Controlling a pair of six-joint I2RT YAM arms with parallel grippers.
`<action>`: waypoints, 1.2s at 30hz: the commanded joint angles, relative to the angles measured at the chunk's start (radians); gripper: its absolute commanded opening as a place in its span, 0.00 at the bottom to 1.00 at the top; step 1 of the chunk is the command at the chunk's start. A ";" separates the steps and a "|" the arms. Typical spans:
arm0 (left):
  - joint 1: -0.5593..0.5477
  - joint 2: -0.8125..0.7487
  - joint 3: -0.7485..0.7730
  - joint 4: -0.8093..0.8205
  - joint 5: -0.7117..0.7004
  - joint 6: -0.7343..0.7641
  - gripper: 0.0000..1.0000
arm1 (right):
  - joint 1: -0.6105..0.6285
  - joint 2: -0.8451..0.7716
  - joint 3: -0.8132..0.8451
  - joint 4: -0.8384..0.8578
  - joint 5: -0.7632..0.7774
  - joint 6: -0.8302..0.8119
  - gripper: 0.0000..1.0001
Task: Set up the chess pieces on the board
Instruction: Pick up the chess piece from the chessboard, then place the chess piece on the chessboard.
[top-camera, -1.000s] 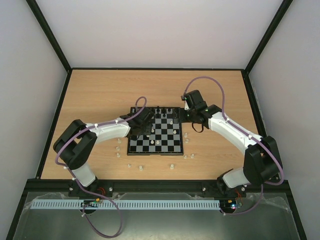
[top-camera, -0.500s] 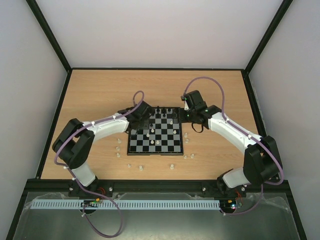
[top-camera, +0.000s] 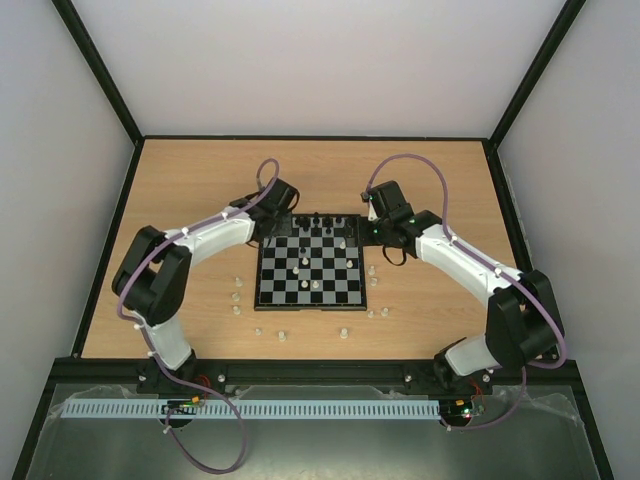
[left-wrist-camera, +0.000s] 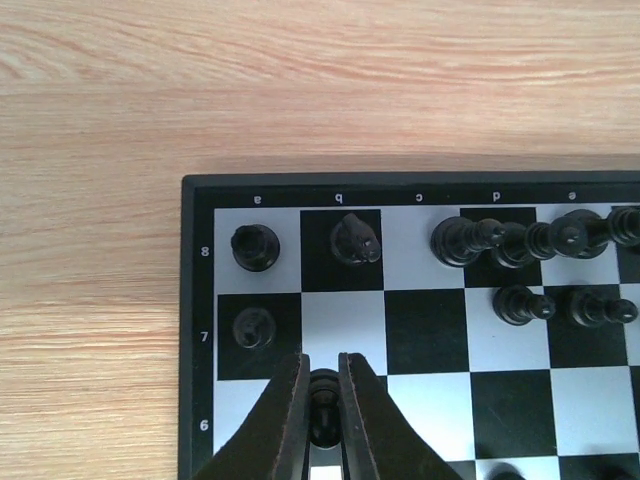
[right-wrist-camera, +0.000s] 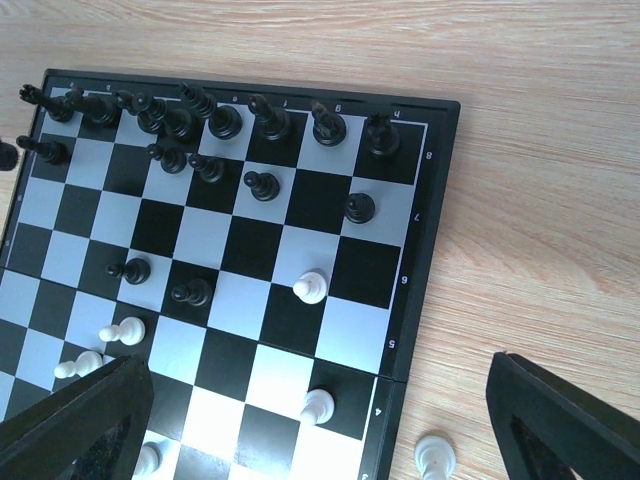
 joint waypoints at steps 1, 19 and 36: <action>0.001 0.052 0.037 -0.024 0.003 0.012 0.04 | 0.006 0.017 -0.012 0.001 -0.018 -0.003 0.92; 0.001 0.142 0.061 0.029 0.011 0.010 0.03 | 0.007 0.031 -0.012 0.004 -0.025 -0.004 0.92; -0.001 0.191 0.093 0.037 0.006 0.011 0.04 | 0.009 0.036 -0.014 0.006 -0.027 -0.006 0.92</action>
